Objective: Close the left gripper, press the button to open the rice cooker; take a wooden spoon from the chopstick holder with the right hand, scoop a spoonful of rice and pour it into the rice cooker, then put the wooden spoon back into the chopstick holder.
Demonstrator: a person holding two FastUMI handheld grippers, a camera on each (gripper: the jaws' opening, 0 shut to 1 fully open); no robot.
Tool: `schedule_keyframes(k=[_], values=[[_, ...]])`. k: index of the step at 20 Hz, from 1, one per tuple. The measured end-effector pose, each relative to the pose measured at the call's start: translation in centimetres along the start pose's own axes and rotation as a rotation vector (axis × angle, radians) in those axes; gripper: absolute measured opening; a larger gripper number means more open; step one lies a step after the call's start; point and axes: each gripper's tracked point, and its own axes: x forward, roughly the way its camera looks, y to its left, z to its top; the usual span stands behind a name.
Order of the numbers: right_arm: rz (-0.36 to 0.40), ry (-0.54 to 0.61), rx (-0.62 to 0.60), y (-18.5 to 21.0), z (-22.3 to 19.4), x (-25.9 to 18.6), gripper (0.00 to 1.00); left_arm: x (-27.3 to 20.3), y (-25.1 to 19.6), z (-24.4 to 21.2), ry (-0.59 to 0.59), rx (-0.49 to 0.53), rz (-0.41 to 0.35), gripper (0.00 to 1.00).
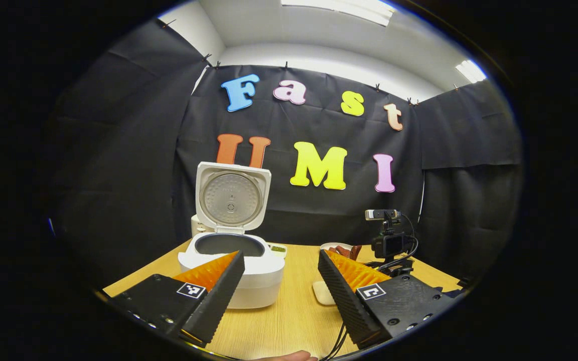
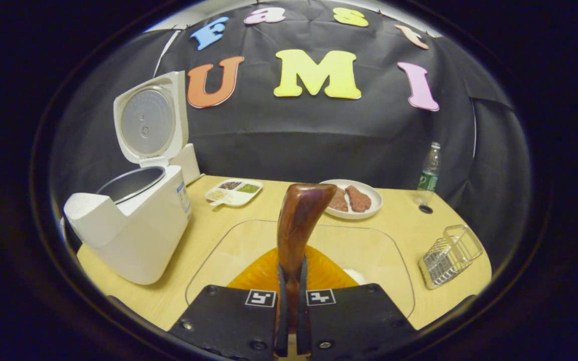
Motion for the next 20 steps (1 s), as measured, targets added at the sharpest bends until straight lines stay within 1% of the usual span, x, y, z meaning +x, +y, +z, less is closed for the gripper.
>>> schedule_keyframes(k=[3, 5, 8, 10, 12, 13, 16, 20], values=[[0.099, 0.064, 0.051, 1.4, 0.0, 0.4, 0.09, 0.2, -0.1, -0.3, 0.013, 0.006, 0.001, 0.94], [0.189, 0.145, 0.081, 1.9, -0.2, 0.9, 0.08, 0.2, 0.0, -0.6, 0.022, 0.007, 0.001, 0.94], [0.294, 0.278, 0.212, 1.4, -0.2, 2.3, 0.10, 0.1, 0.2, -0.6, 0.031, 0.013, 0.011, 0.94], [0.354, 0.332, 0.299, 1.1, -0.4, 2.5, 0.08, 0.3, 0.4, -0.3, 0.028, 0.011, 0.016, 0.94], [0.416, 0.353, 0.395, 1.0, -0.2, 2.6, 0.10, 0.2, 0.4, -0.1, 0.034, 0.009, 0.020, 0.93], [0.435, 0.357, 0.438, 0.8, -0.2, 2.8, 0.09, 0.3, 0.6, 0.0, 0.038, 0.010, 0.027, 0.94], [0.463, 0.341, 0.523, 0.0, 0.2, 2.6, 0.08, 0.7, 0.8, 0.2, 0.047, 0.026, 0.044, 0.94], [0.481, 0.264, 0.668, -2.4, 2.8, 1.3, 0.08, 1.1, 0.5, 0.7, 0.046, 0.035, 0.045, 0.94]])
